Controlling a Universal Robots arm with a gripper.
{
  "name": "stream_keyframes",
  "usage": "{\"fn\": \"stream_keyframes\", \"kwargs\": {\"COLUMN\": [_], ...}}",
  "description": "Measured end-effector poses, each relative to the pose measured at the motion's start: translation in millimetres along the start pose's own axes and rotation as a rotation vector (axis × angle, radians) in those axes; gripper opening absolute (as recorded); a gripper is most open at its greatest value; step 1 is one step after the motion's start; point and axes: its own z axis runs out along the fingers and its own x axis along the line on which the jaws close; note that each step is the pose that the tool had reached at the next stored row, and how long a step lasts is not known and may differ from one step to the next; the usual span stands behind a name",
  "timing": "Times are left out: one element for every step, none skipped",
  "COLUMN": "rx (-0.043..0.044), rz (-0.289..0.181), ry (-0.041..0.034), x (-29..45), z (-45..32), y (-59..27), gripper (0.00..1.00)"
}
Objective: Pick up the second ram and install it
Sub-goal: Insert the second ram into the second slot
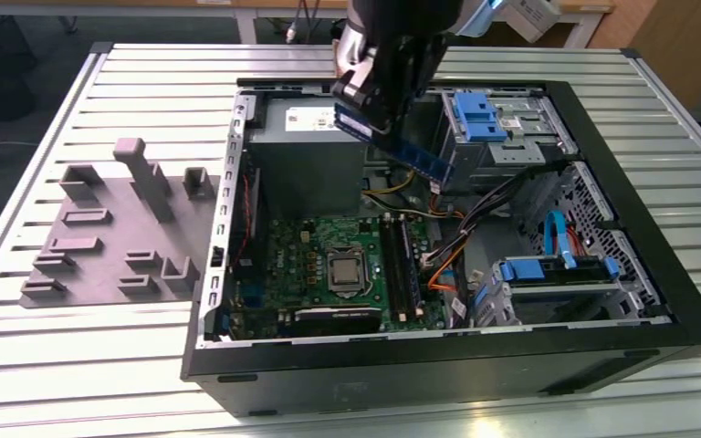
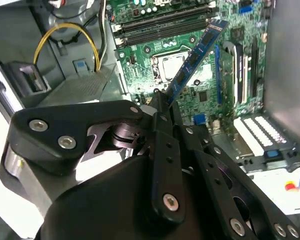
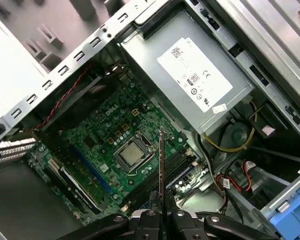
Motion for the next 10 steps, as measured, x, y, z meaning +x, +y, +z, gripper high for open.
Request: {"fn": "stream_keyframes", "kwargs": {"rx": [0.0001,0.0002,0.0002,0.0003,0.0004,0.0005,0.0005,0.0006,0.0006,0.0006], "rz": [0.018,0.036,0.053,0.071,0.089,0.107,0.125,0.143,0.161,0.179], "ry": [0.0002,0.0005,0.0008,0.0010,0.0012,0.0015,0.0018,0.0021,0.0022,0.0024], "x": [0.0,0.0,0.0,0.0,0.0,0.0,0.0,0.0,0.0,0.0], "z": [0.2,0.3,0.5,0.7,0.9,1.0,1.2,1.4,1.6,1.7], "y": [0.0,0.0,0.0,0.0,0.0,0.0,0.0,0.0,0.0,0.0], "gripper": [0.14,0.14,0.14,0.14,0.14,0.14,0.14,0.14,0.14,0.14]}}
